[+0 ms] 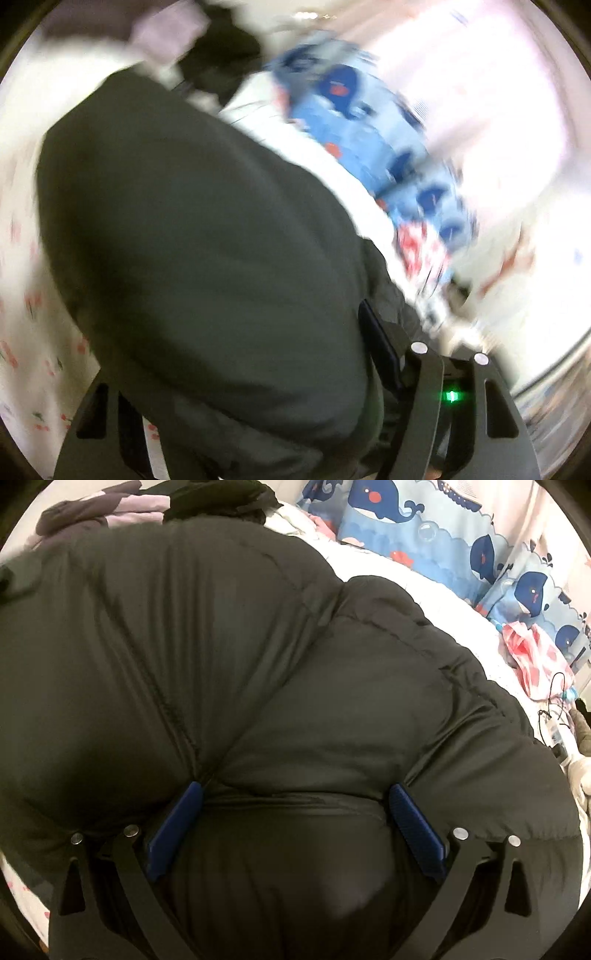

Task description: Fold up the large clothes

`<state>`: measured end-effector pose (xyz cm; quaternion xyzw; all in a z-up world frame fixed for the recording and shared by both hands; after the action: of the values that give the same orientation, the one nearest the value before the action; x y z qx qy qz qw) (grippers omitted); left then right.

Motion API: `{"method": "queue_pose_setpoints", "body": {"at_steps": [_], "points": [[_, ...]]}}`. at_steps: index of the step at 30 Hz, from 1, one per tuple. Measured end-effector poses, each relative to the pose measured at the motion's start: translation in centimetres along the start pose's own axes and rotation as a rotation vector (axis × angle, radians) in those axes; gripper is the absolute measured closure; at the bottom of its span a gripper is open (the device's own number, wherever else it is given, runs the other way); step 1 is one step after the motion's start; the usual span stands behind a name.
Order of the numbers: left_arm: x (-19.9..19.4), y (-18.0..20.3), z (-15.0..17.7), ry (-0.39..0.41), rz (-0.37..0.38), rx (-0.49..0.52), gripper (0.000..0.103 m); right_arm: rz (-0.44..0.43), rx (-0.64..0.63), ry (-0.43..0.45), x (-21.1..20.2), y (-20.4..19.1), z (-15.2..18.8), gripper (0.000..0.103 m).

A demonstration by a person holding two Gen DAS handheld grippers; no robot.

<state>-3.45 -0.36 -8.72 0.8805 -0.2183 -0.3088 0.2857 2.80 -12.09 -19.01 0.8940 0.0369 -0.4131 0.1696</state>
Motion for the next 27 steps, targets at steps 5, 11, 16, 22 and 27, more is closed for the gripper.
{"method": "queue_pose_setpoints", "body": {"at_steps": [5, 11, 16, 22, 27], "points": [[-2.3, 8.1, -2.6, -0.022, -0.094, 0.399, 0.036, -0.218, 0.123, -0.054, -1.2, 2.4, 0.4, 0.006], [3.4, 17.1, -2.6, -0.124, -0.135, 0.805, 0.036, -0.656, 0.645, 0.047, -7.1, 15.3, 2.5, 0.007], [11.5, 23.9, 8.9, -0.38, -0.138, 1.23, 0.036, -0.7, 0.966, 0.161, -9.1, 28.9, 8.2, 0.006], [17.0, 27.3, 18.4, -0.525, -0.047, 1.5, 0.035, -0.591, 0.984, 0.28, -10.9, 36.7, 9.4, 0.006], [17.1, 27.5, 19.8, -0.56, 0.044, 1.481, 0.031, -0.265, 0.641, 0.133, -7.7, 34.9, 5.3, 0.007]]}}
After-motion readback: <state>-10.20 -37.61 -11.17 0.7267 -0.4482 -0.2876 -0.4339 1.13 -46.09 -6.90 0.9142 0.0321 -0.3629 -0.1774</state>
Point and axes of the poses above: each gripper's, at about its wrist camera, not at the fingertips, and x roughly the way its jaws point, y to its right, z to its underside, the point moved 9 cm from there along x, roughly the way its jaws point, and after that the axes turned 5 degrees about z, right-handed, at the moved point
